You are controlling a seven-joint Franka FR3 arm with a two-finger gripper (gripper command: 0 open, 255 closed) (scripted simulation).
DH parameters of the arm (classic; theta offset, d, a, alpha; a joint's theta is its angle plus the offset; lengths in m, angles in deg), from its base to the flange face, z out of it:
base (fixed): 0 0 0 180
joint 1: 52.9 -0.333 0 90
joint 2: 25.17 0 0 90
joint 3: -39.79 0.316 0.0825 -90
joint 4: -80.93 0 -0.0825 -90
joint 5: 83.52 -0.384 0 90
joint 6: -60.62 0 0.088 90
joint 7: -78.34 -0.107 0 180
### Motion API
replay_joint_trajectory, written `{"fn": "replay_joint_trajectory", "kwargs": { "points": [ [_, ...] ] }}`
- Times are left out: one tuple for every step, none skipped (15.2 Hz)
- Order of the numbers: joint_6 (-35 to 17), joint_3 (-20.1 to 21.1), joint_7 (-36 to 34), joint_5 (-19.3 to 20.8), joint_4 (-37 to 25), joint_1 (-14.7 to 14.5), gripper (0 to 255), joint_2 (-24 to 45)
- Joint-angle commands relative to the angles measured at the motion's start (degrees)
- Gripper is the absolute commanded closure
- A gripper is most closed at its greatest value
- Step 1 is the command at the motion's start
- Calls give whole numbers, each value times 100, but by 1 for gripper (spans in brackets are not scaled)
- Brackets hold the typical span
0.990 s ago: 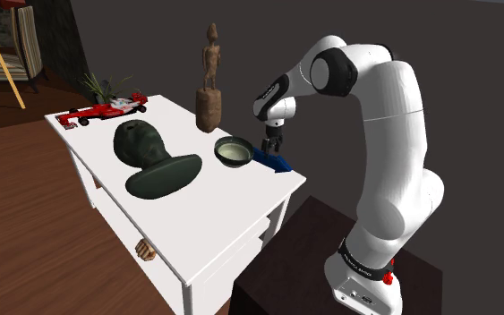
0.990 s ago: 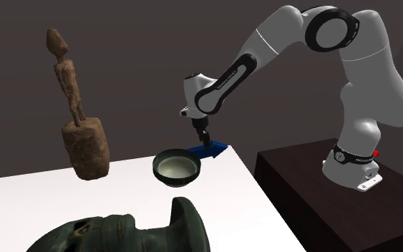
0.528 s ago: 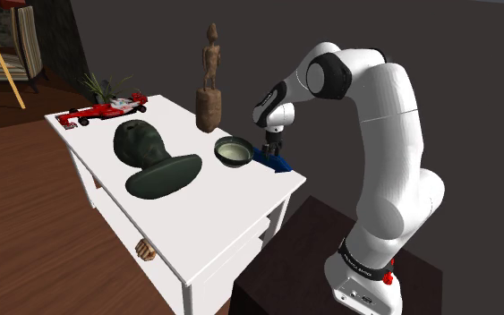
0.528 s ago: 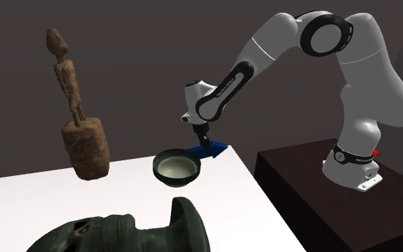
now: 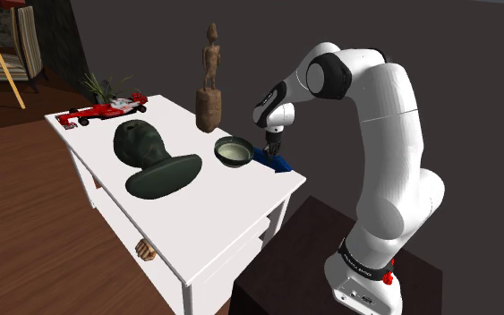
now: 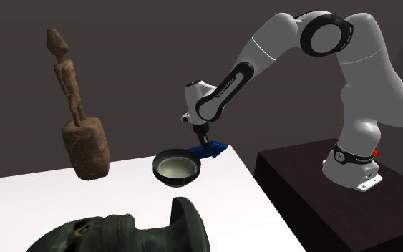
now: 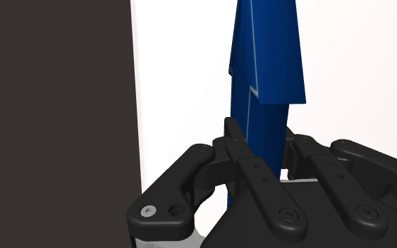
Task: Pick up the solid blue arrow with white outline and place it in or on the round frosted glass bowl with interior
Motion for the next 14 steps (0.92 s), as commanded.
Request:
{"fn": "replay_joint_trajectory", "kwargs": {
  "points": [
    [0,0,0,0,0,0,255,1],
    [-1,0,0,0,1,0,255,1],
    [0,0,0,0,0,0,255,1],
    [0,0,0,0,0,0,255,1],
    [-1,0,0,0,0,0,255,1],
    [-1,0,0,0,1,0,255,1],
    [-1,0,1,0,1,0,255,1],
    [48,-14,-6,16,11,-10,255,-59],
    [98,-27,-13,32,20,-20,255,-118],
    [149,-40,-21,48,27,-30,255,-177],
    [201,-53,-28,64,31,-39,255,-234],
    [253,-66,-35,81,35,-49,255,-291],
    [305,-78,-43,97,38,-58,255,-348],
    [358,-90,-50,114,39,-68,255,-404]
  ]
}}
